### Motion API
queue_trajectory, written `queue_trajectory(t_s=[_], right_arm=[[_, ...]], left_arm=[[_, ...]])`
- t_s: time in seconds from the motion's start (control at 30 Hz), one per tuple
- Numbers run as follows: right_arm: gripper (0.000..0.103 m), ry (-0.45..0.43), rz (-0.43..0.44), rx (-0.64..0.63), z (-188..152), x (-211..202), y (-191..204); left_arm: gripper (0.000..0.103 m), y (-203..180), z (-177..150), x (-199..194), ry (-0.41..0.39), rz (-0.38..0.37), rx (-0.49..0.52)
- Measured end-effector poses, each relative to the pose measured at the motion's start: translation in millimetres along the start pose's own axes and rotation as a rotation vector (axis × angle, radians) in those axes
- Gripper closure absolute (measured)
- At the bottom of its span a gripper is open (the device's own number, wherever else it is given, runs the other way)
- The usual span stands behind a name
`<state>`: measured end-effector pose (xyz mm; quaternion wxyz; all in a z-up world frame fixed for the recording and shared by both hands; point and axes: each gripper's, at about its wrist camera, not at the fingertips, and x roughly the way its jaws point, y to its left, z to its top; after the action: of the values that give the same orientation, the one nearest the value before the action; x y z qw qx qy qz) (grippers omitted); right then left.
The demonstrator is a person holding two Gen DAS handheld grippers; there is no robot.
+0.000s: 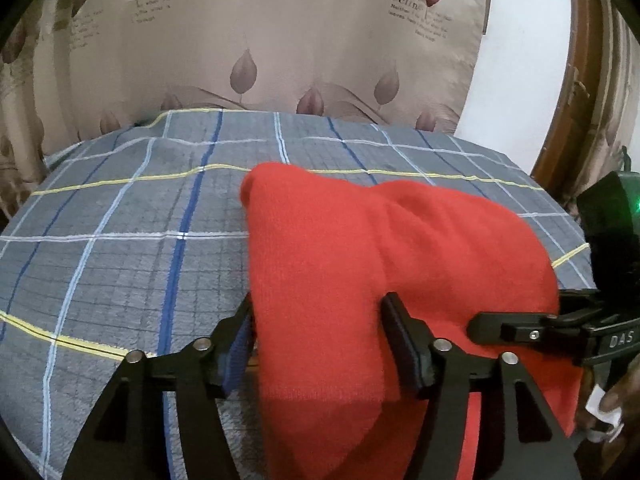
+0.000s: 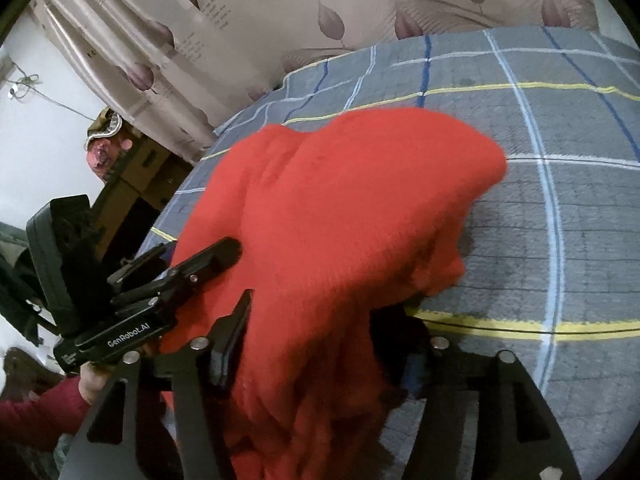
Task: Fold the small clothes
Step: 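Release the folded sweater and withdraw both grippers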
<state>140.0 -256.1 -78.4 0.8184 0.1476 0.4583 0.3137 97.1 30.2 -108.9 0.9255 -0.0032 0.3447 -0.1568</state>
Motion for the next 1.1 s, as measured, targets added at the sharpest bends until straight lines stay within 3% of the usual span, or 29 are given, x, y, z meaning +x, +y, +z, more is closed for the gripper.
queue_trajectory(t_s=[0.13,0.37,0.67,0.8,1.1], right_arm=[[0.036,-0.030,-0.047,-0.009,-3,-11,-2],[0.036,-0.152,-0.144,-0.103,-11,-44,31],[0.030,-0.253,-0.126,-0.069,-31,-81,46],[0.030,-0.270,-0.124,-0.072,-36,-89,52],[0.027,-0.288,-0.121,-0.107,-43,-96,68]], left_arm=[[0.032,0,-1,-5,-0.029,0.022,0.003],[0.025,-17,-4,-25,-0.127,0.148,0.100],[0.009,-37,0,-68,-0.305,0.235,0.160],[0.000,-36,10,-92,-0.370,0.236,0.113],[0.000,-24,25,-117,-0.392,0.131,0.023]])
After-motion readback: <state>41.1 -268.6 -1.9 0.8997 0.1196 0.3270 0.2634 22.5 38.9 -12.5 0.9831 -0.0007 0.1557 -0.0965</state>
